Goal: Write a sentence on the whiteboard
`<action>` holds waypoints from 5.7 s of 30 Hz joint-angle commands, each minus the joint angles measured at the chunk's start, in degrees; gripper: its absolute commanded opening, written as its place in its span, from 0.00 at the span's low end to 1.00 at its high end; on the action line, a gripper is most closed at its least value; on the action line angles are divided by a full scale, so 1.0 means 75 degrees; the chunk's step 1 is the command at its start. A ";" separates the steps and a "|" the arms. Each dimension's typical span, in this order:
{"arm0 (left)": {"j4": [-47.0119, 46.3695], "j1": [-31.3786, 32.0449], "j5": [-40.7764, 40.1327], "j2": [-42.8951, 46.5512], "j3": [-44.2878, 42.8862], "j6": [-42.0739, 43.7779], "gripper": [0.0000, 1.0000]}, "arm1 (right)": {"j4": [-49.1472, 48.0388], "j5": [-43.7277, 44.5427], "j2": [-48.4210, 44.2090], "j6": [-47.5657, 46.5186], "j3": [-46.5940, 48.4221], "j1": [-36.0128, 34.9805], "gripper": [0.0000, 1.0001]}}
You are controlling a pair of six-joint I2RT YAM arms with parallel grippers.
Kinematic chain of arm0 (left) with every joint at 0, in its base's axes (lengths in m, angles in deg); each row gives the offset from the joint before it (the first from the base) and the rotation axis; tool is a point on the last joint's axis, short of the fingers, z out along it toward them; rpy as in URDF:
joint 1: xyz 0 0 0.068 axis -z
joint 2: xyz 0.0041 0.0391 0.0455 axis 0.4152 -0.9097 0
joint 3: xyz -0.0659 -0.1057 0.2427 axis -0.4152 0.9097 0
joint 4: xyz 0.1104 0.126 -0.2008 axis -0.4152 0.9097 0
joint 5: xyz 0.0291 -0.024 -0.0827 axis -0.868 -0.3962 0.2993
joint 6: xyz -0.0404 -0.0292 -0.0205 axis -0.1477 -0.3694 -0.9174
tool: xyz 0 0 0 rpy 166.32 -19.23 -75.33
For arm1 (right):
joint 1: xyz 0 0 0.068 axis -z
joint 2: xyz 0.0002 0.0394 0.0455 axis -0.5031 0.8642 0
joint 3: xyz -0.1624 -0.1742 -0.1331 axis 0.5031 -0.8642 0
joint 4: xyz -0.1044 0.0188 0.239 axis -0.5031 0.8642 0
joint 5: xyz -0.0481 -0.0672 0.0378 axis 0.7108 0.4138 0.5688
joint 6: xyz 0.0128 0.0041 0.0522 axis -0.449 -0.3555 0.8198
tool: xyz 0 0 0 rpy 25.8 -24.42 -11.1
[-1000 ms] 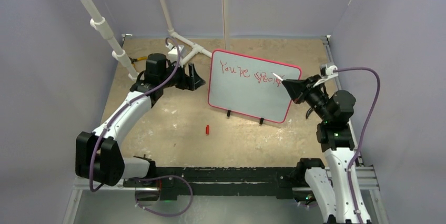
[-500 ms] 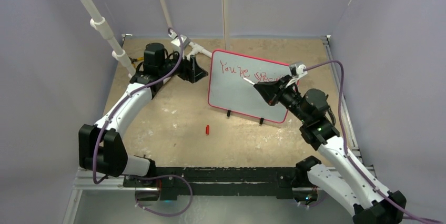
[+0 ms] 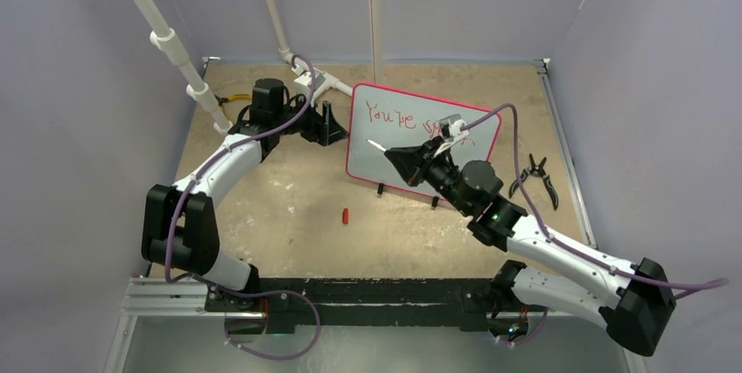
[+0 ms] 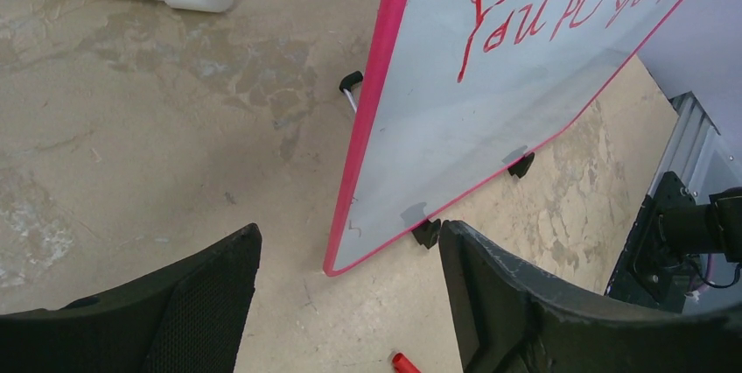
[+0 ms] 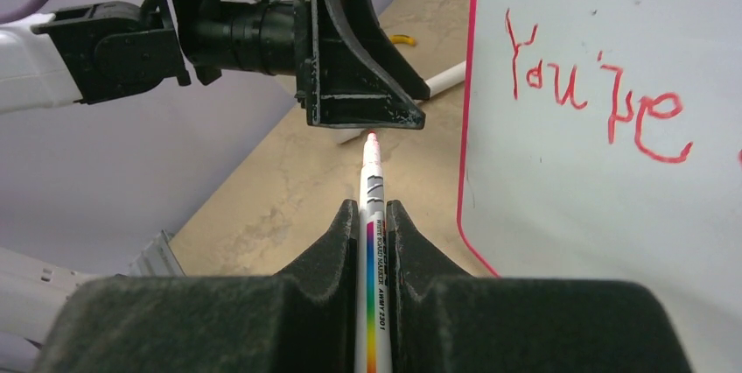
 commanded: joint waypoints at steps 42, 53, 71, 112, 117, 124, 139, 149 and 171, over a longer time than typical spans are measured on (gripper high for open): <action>-0.0663 0.0537 0.0248 -0.1367 -0.0304 -0.0136 0.45 | -0.2226 0.2332 0.2391 -0.0579 0.0233 -0.0383 0.00; -0.0640 0.0550 0.0039 -0.1287 -0.0309 -0.0014 0.29 | -0.2156 0.2299 0.3315 -0.0733 0.0704 -0.0406 0.00; -0.0644 0.0557 -0.0061 -0.1240 -0.0302 0.0047 0.15 | -0.1801 0.2920 0.3717 -0.0633 0.0920 -0.0421 0.00; -0.0640 0.0562 -0.0246 -0.1169 -0.0261 0.0120 0.00 | -0.1687 0.3319 0.3168 -0.0485 0.0696 -0.0494 0.00; -0.0640 0.0584 -0.0251 -0.1181 -0.0260 0.0146 0.00 | -0.1778 0.3302 0.3219 -0.0497 0.0723 -0.0497 0.00; -0.0640 0.0609 -0.0299 -0.1158 -0.0261 0.0187 0.00 | -0.1671 0.3395 0.3335 -0.0497 0.0802 -0.0493 0.00; -0.0640 0.0620 -0.0334 -0.1088 -0.0244 0.0220 0.00 | -0.1576 0.3493 0.3668 -0.0475 0.0858 -0.0495 0.00; -0.0640 0.0629 -0.0370 -0.1041 -0.0241 0.0229 0.00 | -0.1438 0.3347 0.3709 -0.0402 0.0752 -0.0490 0.00; -0.0640 0.0632 -0.0440 -0.1017 -0.0209 0.0199 0.00 | -0.0985 0.3460 0.2861 -0.0265 0.0514 -0.0500 0.00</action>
